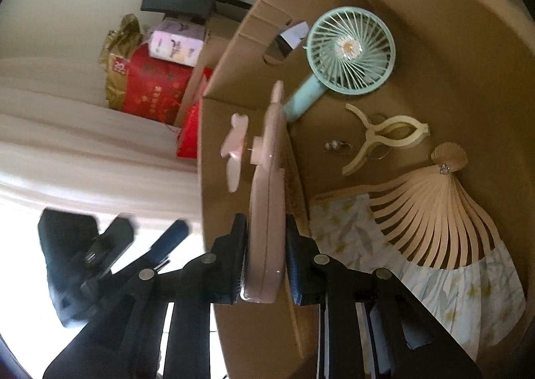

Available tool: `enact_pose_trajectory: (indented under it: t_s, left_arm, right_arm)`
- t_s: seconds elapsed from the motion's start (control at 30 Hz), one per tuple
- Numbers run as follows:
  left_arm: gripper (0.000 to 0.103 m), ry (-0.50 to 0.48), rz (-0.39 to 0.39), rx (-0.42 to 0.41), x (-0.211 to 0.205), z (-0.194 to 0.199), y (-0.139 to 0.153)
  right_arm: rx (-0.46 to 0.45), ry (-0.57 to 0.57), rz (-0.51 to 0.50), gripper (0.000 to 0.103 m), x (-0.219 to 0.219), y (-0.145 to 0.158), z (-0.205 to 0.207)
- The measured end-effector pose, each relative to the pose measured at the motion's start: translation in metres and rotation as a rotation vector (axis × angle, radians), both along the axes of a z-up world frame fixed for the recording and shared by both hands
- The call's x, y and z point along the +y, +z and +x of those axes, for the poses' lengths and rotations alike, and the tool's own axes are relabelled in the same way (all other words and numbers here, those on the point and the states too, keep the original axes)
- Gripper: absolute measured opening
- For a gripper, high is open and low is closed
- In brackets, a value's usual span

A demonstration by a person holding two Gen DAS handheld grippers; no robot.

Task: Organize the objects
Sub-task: 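Open the left tool to drop the pink fan into the box, then pull the left tool back over the table toward the painted fan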

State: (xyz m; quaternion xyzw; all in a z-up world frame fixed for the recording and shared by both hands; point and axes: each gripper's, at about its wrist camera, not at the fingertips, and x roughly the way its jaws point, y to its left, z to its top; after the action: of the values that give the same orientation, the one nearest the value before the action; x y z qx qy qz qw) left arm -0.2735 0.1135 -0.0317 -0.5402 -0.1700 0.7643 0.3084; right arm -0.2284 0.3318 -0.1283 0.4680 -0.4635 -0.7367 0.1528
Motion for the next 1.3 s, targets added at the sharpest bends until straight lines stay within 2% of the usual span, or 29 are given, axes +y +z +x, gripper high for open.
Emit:
enact_pose_trajectory:
  t_s: [0.27,0.4,0.43,0.57,0.63,0.77,0.93,1.03,1.3]
  left_arm:
    - [0.084,-0.005,-0.014,0.069,-0.026,0.034,0.015]
    - [0.084,0.005,-0.052,0.110,-0.040,0.050,0.022]
    - [0.084,0.008,-0.067,0.123,-0.044,0.054,0.023]
    - [0.085,0.018,-0.100,0.152,-0.058,0.068,0.025]
    - [0.088,0.023,-0.110,0.154,-0.065,0.074,0.024]
    - [0.088,0.037,-0.147,0.165,-0.081,0.088,0.020]
    - [0.088,0.066,-0.188,0.184,-0.105,0.105,0.017]
    - [0.098,0.095,-0.203,0.192,-0.120,0.112,0.016]
    - [0.103,0.151,-0.242,0.190,-0.156,0.125,0.014]
  right_arm:
    - [-0.046,-0.018,0.019,0.024,-0.002,-0.012,0.003]
    - [-0.095,-0.028,0.066,0.037,0.001,-0.019,0.005]
    - [-0.099,-0.031,0.068,0.045,0.002,-0.019,0.006]
    - [-0.095,-0.021,0.148,0.050,0.001,-0.010,0.008]
    - [-0.105,-0.001,0.183,0.062,-0.002,-0.006,0.008]
    - [-0.106,0.033,0.256,0.067,-0.010,0.006,0.010]
    - [-0.027,0.061,0.303,0.072,-0.021,0.035,0.021]
    - [0.038,0.083,0.349,0.077,-0.034,0.053,0.031]
    - [0.167,0.150,0.542,0.085,-0.083,0.092,0.050]
